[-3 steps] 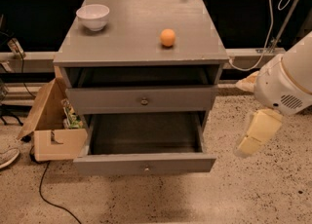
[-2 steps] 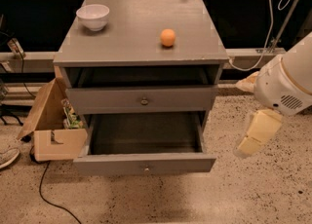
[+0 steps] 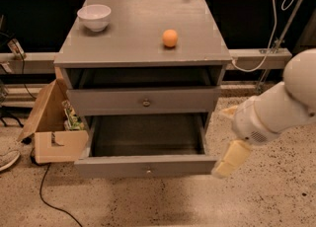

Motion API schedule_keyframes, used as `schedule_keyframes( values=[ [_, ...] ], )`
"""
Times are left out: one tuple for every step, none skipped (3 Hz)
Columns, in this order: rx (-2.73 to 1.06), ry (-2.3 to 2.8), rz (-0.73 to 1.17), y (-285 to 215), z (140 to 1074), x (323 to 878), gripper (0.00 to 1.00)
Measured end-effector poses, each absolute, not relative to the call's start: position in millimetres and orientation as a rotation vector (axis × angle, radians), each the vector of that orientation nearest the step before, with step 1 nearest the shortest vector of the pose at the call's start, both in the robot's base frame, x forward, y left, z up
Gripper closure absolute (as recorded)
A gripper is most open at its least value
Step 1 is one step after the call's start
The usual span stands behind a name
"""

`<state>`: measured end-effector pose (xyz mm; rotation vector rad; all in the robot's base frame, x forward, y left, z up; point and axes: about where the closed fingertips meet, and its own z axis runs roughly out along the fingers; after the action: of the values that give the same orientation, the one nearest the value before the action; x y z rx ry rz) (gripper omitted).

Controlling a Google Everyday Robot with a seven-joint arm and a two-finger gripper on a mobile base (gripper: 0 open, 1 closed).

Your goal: Close middle drawer

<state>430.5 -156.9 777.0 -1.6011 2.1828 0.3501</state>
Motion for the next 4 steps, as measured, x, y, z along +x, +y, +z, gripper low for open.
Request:
schedule_keyframes(
  values=[
    [-1.55,2.164,0.451,-141,708,442,0.0],
    [-1.479,2.171,0.619,-124,633,452,0.0],
    [-1.479,2.171,0.619,-123,633,452,0.0],
    [-1.52,2.182,0.597,-123,615,453,0.0]
  ],
)
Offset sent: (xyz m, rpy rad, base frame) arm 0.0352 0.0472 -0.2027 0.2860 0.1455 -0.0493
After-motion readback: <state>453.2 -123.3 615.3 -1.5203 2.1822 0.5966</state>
